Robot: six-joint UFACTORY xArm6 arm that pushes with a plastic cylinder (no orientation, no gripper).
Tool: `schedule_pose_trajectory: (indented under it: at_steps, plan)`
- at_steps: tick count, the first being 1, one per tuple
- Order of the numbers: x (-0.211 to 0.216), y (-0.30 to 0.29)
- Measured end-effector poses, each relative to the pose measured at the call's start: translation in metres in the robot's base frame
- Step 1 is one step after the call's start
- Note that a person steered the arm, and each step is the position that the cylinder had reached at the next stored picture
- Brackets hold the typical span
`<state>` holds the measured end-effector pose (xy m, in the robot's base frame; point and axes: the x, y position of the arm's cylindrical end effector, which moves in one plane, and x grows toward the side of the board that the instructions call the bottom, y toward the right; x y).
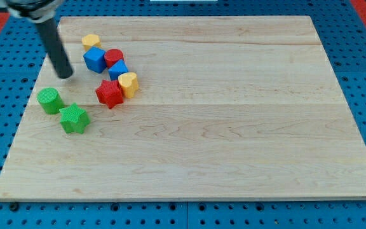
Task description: Move the red star along with yellow heart right to the blue triangle
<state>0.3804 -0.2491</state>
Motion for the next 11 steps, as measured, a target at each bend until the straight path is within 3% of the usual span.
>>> schedule_pose_trajectory:
  at_steps: [1, 2, 5, 6, 7, 8, 9, 10, 11]
  plan:
    - [0.053, 0.002]
    - [0.072, 0.049]
    - [0.061, 0.118]
    - [0.033, 0.158]
    - [-0.024, 0.165]
    - [-0.030, 0.179]
    - [-0.011, 0.179]
    - [-0.034, 0.142]
    - [-0.007, 0.119]
